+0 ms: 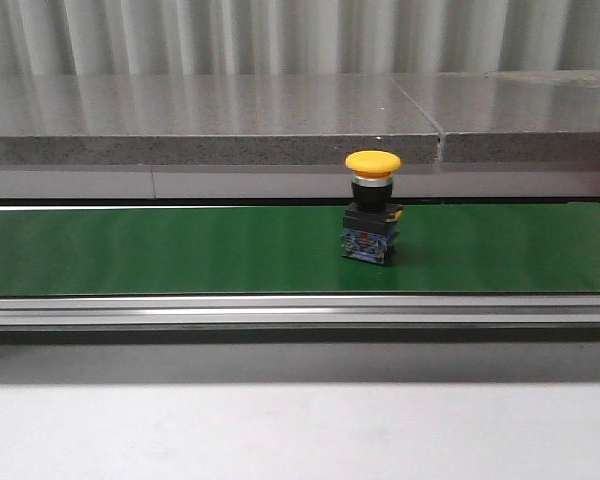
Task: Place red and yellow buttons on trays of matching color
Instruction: 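Grasp the yellow button on the conveyor with the right gripper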
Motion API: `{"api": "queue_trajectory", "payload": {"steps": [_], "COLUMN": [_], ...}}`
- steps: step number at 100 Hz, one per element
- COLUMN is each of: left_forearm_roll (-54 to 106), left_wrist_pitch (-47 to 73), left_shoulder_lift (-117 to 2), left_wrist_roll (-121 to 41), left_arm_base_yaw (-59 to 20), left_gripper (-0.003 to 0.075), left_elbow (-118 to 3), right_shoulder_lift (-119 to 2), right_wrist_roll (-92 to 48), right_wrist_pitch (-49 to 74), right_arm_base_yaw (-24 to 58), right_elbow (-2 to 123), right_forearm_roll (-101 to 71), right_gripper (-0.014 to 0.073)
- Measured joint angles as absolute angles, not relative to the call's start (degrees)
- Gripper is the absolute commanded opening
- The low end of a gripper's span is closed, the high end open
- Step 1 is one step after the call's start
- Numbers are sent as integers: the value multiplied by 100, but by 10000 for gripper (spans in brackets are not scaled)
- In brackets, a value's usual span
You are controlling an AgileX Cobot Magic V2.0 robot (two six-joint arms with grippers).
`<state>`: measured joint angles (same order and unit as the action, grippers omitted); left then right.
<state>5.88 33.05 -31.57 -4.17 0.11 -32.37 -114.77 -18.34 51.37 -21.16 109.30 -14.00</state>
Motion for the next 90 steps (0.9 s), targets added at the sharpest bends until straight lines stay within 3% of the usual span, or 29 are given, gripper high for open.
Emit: {"api": "queue_trajectory", "payload": {"steps": [29, 59, 90], "left_forearm_roll": [588, 588, 588], "left_wrist_pitch": [3305, 3305, 3305], "left_shoulder_lift": [-3157, -3157, -3157], "left_wrist_roll": [-417, -417, -417], "left_arm_base_yaw": [11, 11, 11], "left_gripper": [-20, -20, -20], "left_elbow": [-3237, -3237, -3237], "right_shoulder_lift": [-10214, -8721, -7640], "right_wrist_roll": [-1831, -1853, -1961], "right_wrist_pitch": [5629, 5734, 5665], "right_arm_base_yaw": [-2096, -2002, -1157], "right_elbow": [10395, 8431, 6582], "right_forearm_roll": [-1421, -1421, -1421], "right_gripper": [651, 570, 570]}}
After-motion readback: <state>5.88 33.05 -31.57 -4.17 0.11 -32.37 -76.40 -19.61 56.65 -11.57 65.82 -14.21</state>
